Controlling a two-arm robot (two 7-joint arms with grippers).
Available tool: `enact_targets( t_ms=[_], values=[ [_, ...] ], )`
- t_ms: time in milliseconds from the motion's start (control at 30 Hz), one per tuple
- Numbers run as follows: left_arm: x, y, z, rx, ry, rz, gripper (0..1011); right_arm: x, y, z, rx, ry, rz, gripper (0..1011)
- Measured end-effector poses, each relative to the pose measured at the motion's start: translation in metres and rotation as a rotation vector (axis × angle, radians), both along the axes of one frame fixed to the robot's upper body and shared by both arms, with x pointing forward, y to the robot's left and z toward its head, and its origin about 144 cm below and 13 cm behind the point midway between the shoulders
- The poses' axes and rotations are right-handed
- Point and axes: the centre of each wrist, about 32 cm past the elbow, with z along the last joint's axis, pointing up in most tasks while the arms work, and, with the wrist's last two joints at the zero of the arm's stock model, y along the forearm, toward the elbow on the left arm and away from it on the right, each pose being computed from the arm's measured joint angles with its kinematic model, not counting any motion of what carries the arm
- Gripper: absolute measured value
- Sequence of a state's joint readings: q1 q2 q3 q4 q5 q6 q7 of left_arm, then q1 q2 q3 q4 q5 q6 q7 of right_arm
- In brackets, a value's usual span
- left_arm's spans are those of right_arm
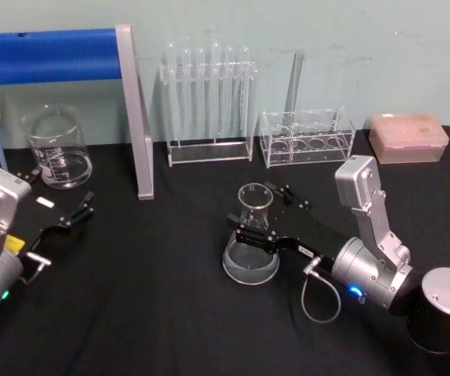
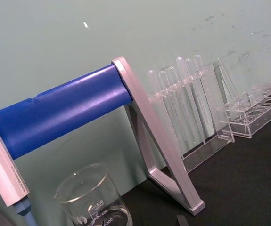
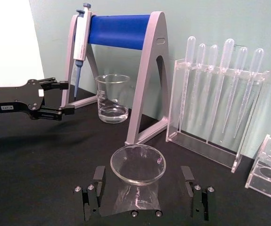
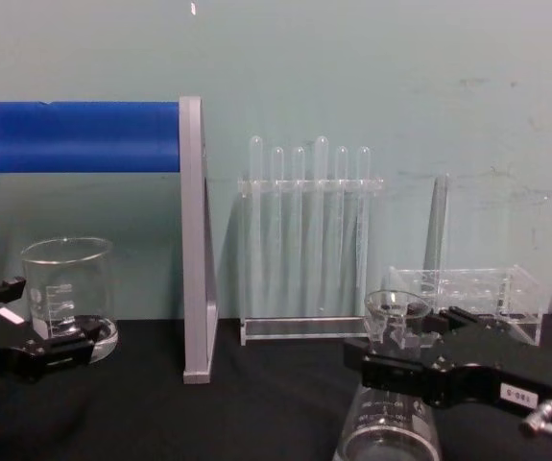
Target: Grasp the erlenmeyer flask with one hand, shake it three times, then place it back.
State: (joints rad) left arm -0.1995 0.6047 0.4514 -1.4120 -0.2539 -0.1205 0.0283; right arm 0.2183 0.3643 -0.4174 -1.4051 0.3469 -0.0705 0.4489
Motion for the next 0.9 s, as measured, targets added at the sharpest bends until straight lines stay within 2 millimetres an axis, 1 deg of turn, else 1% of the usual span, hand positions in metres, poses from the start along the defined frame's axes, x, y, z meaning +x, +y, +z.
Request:
enact_targets(
  t_ms=[67, 233, 267, 500, 533, 600, 667, 700, 767, 900],
  values=[
    [0.0000, 0.0000, 0.0000, 0.000, 0.000, 0.000, 1001, 0.0000, 0.0000, 0.0000, 0.000, 0.000, 0.000, 993],
    [0.0000, 0.0000, 0.0000, 0.000, 0.000, 0.000, 1001, -0.0002, 0.0000, -0.0001, 0.001, 0.001, 0.001, 908],
    [0.0000, 0.0000, 0.0000, 0.000, 0.000, 0.000, 1001, -0.0002, 0.0000, 0.0000, 0.001, 0.001, 0.001, 864],
    [0.0000, 0.0000, 0.0000, 0.000, 0.000, 0.000, 1001, -0.0002, -0.0002, 0.0002, 0.002, 0.001, 0.001, 684],
    [0.0000, 0.0000, 0.0000, 0.000, 0.000, 0.000, 1001, -0.0002, -0.0002, 0.0002, 0.002, 0.001, 0.001, 622],
    [0.0000, 0.0000, 0.0000, 0.000, 0.000, 0.000, 1001, -0.0002, -0.0002, 0.0002, 0.002, 0.001, 0.001, 582],
    [0.0000, 0.0000, 0.0000, 0.000, 0.000, 0.000, 1001, -0.0002, -0.0002, 0.0003, 0.002, 0.001, 0.001, 509],
    [0.0000, 0.0000, 0.0000, 0.000, 0.000, 0.000, 1001, -0.0002, -0.0002, 0.0003, 0.002, 0.001, 0.001, 509],
    [0.0000, 0.0000, 0.0000, 0.000, 0.000, 0.000, 1001, -0.0002, -0.0003, 0.0002, 0.002, 0.001, 0.001, 449],
    [0.0000, 0.0000, 0.0000, 0.000, 0.000, 0.000, 1001, -0.0002, -0.0002, 0.0002, 0.002, 0.001, 0.001, 449]
  ],
)
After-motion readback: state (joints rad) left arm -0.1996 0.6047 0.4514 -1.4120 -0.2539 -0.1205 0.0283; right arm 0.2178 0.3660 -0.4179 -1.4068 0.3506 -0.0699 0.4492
